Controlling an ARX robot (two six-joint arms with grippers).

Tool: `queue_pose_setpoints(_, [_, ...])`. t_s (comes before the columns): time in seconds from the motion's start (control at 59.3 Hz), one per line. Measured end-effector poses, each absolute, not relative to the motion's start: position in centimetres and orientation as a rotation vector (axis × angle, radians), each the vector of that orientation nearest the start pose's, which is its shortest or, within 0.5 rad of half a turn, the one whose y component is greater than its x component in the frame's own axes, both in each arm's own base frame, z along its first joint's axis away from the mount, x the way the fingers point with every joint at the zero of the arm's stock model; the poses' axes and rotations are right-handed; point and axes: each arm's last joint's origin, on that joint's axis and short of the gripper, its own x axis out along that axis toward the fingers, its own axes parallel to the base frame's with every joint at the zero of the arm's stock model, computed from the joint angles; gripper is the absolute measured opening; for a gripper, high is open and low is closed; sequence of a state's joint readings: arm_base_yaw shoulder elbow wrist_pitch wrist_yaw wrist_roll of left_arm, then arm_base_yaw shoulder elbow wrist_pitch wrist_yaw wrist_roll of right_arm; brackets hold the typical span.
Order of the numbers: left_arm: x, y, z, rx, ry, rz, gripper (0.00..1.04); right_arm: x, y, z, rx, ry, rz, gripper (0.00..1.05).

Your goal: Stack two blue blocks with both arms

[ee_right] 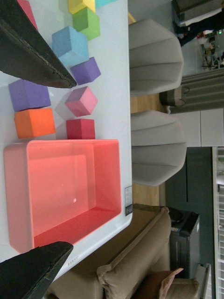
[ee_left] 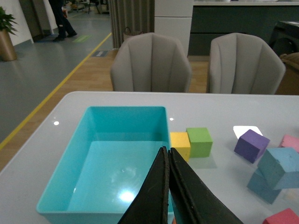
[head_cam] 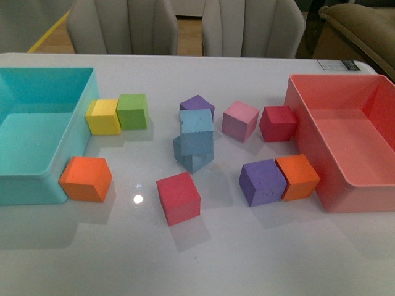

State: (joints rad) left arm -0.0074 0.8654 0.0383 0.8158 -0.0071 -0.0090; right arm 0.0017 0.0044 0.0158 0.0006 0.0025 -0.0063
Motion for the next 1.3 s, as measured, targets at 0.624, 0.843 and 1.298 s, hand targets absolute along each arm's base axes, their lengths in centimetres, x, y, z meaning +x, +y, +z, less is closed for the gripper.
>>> queue_pose_setpoints(0.624, [12.4, -0.1, 17.1, -0.008, -0.013, -0.004, 0.02, 9.7, 0.0, 16.9, -0.006, -0.012, 0.000, 0.96])
queue_pose_setpoints(0.843, [11.7, -0.1, 17.2, -0.008, -0.016, -0.004, 0.02, 9.7, 0.0, 16.9, -0.006, -0.012, 0.000, 0.96])
queue_pose_setpoints(1.298, [10.8, 0.0, 17.1, -0.008, -0.016, -0.004, 0.02, 9.7, 0.0, 16.9, -0.006, -0.012, 0.000, 0.96])
